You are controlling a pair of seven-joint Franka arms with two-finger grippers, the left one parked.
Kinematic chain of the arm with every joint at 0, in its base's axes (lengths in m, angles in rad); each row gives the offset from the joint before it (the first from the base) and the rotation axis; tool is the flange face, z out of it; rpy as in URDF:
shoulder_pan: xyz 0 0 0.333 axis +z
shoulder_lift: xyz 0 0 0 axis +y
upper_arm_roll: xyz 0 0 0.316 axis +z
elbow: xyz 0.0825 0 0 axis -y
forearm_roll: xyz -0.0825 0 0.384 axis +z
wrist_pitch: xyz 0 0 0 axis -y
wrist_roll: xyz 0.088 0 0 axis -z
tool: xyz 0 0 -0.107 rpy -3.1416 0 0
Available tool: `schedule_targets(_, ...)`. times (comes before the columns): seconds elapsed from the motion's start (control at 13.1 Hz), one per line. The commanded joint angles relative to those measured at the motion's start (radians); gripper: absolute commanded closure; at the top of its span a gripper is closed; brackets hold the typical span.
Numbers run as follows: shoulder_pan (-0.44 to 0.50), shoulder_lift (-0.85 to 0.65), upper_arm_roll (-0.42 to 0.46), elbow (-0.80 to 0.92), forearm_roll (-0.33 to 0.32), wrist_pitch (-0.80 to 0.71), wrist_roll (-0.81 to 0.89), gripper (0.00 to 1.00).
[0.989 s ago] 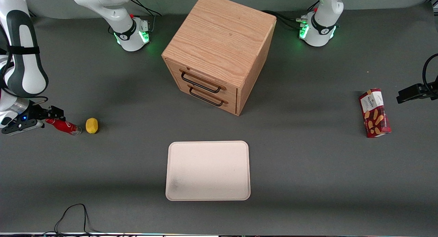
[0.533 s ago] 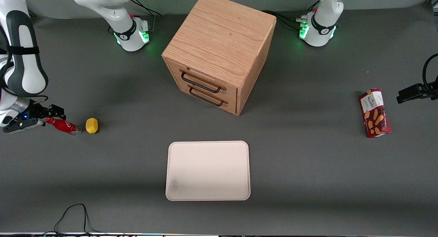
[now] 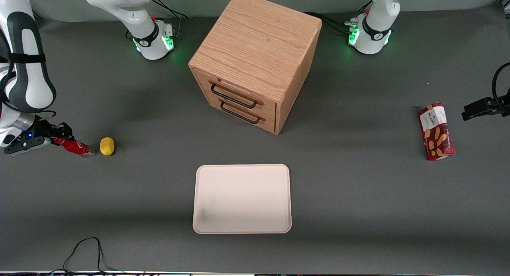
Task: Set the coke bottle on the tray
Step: 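Close the right gripper on the bottle neck and lift it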
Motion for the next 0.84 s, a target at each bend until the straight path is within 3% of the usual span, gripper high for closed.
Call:
schedule_targets(0.0,0.001,-0.028,-0.005,-0.016,0.023,-0.020,-0.048,1.00)
schedule_targets(0.46,0.001,-0.054,-0.003,0.012,0.014,-0.029,-0.044,1.00)
schedule_targets(0.76,0.001,-0.105,0.001,0.179,-0.032,-0.258,-0.031,1.00)
